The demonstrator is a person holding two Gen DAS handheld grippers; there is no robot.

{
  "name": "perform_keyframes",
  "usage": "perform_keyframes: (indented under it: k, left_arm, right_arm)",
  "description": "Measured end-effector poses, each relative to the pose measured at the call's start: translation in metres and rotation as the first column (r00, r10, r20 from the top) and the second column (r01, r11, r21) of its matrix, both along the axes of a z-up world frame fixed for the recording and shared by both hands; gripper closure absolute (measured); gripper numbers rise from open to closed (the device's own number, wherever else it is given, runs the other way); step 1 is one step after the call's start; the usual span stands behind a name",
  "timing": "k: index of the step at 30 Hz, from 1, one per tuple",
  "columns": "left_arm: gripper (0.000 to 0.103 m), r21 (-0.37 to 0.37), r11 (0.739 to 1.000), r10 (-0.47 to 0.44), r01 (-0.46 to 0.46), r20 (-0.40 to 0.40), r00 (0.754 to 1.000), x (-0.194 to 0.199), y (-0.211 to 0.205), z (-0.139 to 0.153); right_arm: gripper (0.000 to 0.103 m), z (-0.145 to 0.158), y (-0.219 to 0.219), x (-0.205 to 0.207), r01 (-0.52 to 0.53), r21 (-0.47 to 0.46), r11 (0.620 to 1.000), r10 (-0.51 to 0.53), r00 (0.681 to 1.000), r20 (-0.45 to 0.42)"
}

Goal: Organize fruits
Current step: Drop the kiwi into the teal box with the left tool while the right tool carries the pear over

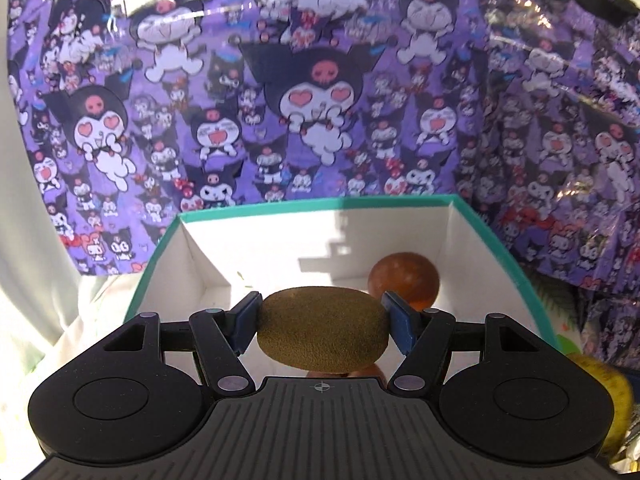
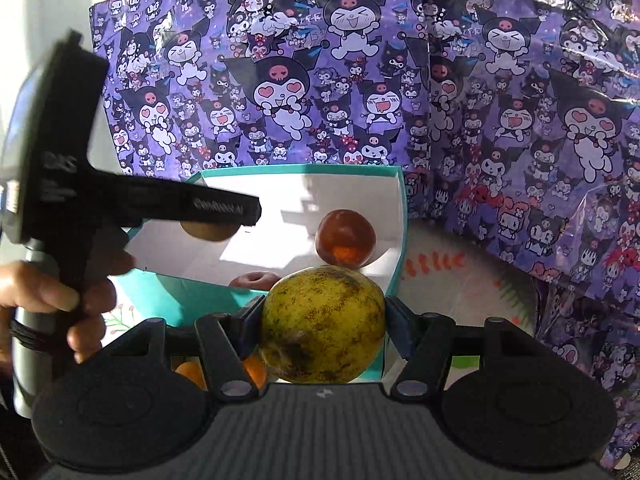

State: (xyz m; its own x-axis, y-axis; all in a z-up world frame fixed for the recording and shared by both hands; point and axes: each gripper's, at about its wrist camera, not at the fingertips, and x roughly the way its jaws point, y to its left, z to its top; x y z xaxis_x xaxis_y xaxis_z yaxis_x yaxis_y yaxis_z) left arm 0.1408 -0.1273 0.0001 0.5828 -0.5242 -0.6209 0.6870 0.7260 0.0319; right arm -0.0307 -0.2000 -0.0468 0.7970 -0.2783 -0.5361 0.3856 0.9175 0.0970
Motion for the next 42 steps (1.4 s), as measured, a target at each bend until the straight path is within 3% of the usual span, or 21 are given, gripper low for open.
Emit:
perform_keyframes:
  k: [16, 20, 23, 28, 30, 36, 42]
  left_arm:
    - [0.03, 0.071, 0.997, 0.039, -0.034, -0.076, 0.996, 0.022, -0.015, -0.03]
    - [0.009, 0.051, 0.997, 0.052, -0.051, -0.027, 0.998, 0.019, -0.012, -0.026]
    - [0.006, -0.001, 0.999, 0.037, -0.037, 0.002, 0.999, 0.015, -0.007, -0.018]
    - [0.006, 0.035, 0.998, 0.059, -0.059, -0.005, 0.998, 0.013, -0.006, -0.015]
    - [0.006, 0.051, 0.996, 0.079, -0.079, 0.0, 0.997, 0.01, 0.0, -0.013]
    - [0.006, 0.003, 0.979, 0.203, -0.203, 0.019, 0.979, -0.011, 0.045, 0.007]
    - [0.006, -0.008, 0.966, 0.257, -0.257, -0.033, 0.966, -0.036, 0.076, 0.015]
  right_arm:
    - [0.04, 0.003, 0.0, 0.009, -0.028, -0.033, 0.999, 0.028, 1.0, 0.013]
    - [0.04, 0.003, -0.001, 0.011, -0.027, -0.032, 0.999, 0.027, 1.0, 0.011]
    - [0.04, 0.002, -0.003, 0.012, -0.021, -0.028, 0.999, 0.021, 1.0, 0.009]
    - [0.04, 0.002, -0.004, 0.013, -0.017, -0.028, 0.999, 0.017, 1.0, 0.012]
    - [0.04, 0.003, -0.004, 0.013, -0.016, -0.033, 0.999, 0.017, 1.0, 0.018]
    - [0.04, 0.005, -0.007, 0.016, 0.001, -0.036, 0.999, 0.0, 1.0, 0.029]
    - [0.04, 0.004, -0.013, 0.029, 0.029, -0.054, 0.998, -0.027, 0.999, 0.042]
